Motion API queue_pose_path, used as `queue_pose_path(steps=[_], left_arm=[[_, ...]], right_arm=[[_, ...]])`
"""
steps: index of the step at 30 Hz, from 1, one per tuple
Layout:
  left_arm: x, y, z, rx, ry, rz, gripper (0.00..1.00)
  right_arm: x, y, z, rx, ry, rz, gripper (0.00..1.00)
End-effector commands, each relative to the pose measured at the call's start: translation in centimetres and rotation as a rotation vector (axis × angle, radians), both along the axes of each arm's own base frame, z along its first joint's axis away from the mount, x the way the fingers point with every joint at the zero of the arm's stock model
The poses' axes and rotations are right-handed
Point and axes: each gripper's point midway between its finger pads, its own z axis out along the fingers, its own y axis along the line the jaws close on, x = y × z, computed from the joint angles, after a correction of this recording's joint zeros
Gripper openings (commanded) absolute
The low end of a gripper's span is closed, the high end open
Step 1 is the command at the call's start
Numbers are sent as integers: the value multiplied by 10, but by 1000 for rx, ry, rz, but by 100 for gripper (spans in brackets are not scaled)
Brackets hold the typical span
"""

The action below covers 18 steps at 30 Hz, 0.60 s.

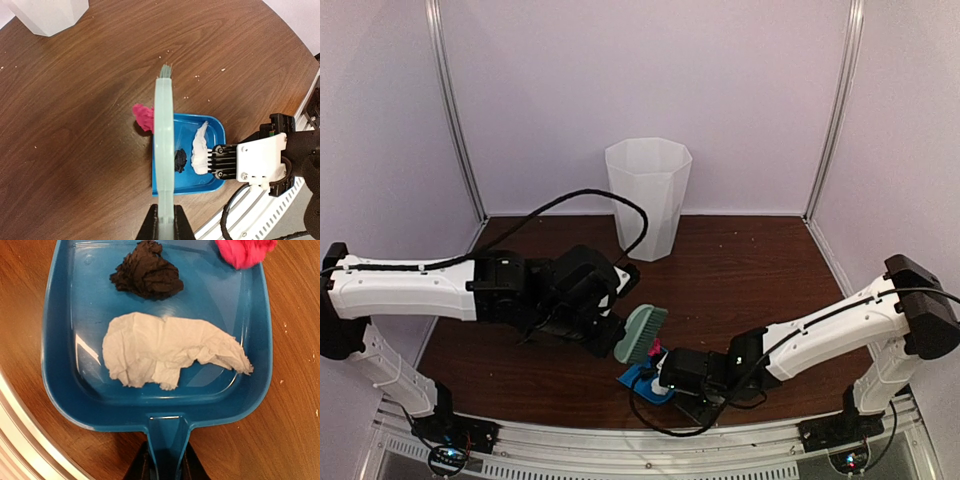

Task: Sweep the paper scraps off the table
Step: Sweep the paper scraps into the dustpan.

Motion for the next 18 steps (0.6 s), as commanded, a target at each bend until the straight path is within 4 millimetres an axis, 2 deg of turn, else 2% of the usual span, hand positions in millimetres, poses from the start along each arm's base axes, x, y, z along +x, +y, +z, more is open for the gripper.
queue_pose_path(steps=[1, 9, 13, 18], left_arm=[[6, -1, 23, -63, -73, 11, 0], [9, 4, 47, -120, -113, 24, 0], [11, 10, 59, -142, -142, 43, 0], [39, 45, 53, -16, -263, 219, 0]], right_arm=[[9, 9, 16, 84, -42, -32, 0], [13, 14, 22, 113, -63, -46, 0], [12, 11, 17, 87, -57, -53, 0], [10, -2, 11, 4, -37, -61, 0]])
